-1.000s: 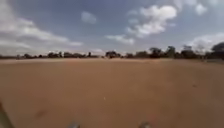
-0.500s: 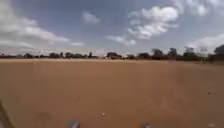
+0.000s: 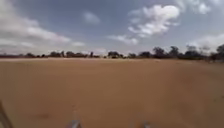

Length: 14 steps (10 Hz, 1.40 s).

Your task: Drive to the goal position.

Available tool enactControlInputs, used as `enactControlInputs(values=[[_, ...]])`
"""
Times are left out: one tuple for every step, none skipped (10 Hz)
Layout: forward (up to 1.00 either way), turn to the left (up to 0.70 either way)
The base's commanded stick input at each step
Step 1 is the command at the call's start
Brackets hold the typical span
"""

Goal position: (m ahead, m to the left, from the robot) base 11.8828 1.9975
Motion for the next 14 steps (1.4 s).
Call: enactControlInputs(values=[[0.7,0.0],[0.7,0.0],[0.7,0.0],[0.7,0.0],[0.7,0.0],[0.7,0.0],[0.7,0.0],[0.7,0.0],[0.7,0.0],[0.7,0.0],[0.7,0.0],[0.7,0.0],[0.7,0.0],[0.7,0.0]])
